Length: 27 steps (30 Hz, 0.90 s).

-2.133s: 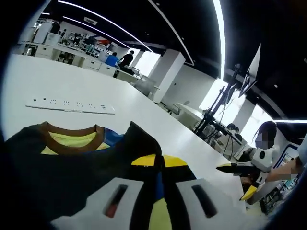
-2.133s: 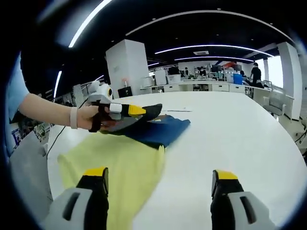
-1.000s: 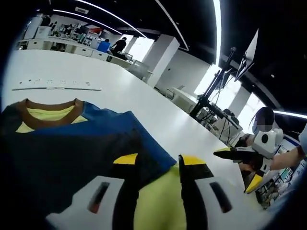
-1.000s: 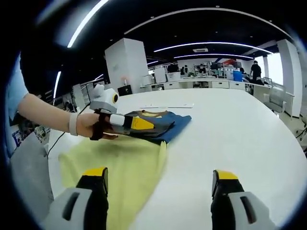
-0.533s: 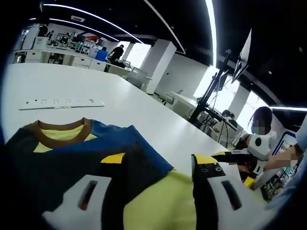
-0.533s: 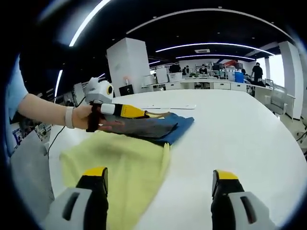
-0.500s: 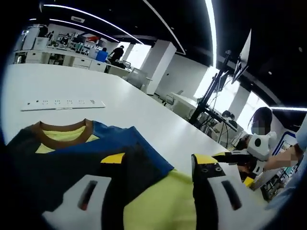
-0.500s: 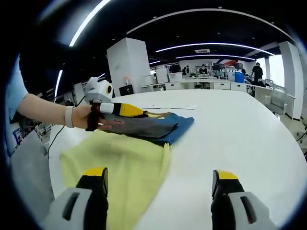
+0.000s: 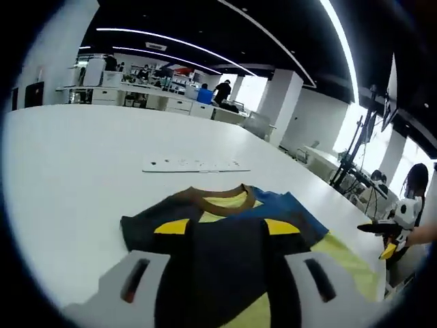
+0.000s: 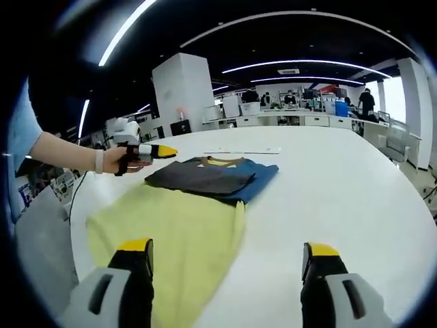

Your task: Fold the garment on the visible template until the final outline fits inside the template.

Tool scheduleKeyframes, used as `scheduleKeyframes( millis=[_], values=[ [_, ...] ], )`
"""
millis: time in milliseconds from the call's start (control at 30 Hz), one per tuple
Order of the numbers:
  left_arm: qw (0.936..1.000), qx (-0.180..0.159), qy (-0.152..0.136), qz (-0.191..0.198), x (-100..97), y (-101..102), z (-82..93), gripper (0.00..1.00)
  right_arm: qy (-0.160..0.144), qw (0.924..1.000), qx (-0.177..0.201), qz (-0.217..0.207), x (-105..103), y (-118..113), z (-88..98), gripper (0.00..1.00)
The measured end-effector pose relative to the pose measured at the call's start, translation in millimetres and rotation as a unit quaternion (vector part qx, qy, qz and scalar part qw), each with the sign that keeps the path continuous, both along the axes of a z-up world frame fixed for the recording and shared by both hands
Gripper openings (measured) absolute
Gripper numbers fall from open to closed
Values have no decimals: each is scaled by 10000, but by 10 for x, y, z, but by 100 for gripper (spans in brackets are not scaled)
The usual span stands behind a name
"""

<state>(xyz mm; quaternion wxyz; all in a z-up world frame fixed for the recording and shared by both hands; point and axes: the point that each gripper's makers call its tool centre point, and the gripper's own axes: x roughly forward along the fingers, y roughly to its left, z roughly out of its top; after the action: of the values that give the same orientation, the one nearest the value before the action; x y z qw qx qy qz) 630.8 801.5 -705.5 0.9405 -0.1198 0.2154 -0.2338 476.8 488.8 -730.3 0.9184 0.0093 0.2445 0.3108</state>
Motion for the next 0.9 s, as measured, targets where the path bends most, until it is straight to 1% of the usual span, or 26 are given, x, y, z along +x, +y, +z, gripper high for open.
scheduleKeyframes(
  millis=[100,233,300,433,567,667,733,800,900],
  values=[
    [9999,22,65,103,-85,183,-48,32,12,10000,0,25,0,28,-12,90],
    [9997,158,191,79,-207,315,-149,27,10,10000,5,53,6,53,-12,90],
    [9995,92,281,134,-222,367,-199,26,15,10000,0,62,3,63,-12,90],
    [9982,19,484,351,-148,470,-319,26,21,10000,-29,78,-10,77,-3,90],
    [9953,-121,768,573,-77,560,-480,21,22,10000,-38,49,-20,60,11,90],
    [9944,-158,790,684,-39,613,-532,17,35,10000,-61,30,-32,27,2,90],
    [9925,-311,890,783,-12,626,-573,16,49,9999,-87,21,-39,3,-13,90],
    [9924,-350,867,795,5,622,-573,13,76,9999,-127,18,-47,-23,-36,90],
    [9932,-385,840,706,19,579,-574,0,103,9998,-140,4,-50,-47,-55,90]
  ],
)
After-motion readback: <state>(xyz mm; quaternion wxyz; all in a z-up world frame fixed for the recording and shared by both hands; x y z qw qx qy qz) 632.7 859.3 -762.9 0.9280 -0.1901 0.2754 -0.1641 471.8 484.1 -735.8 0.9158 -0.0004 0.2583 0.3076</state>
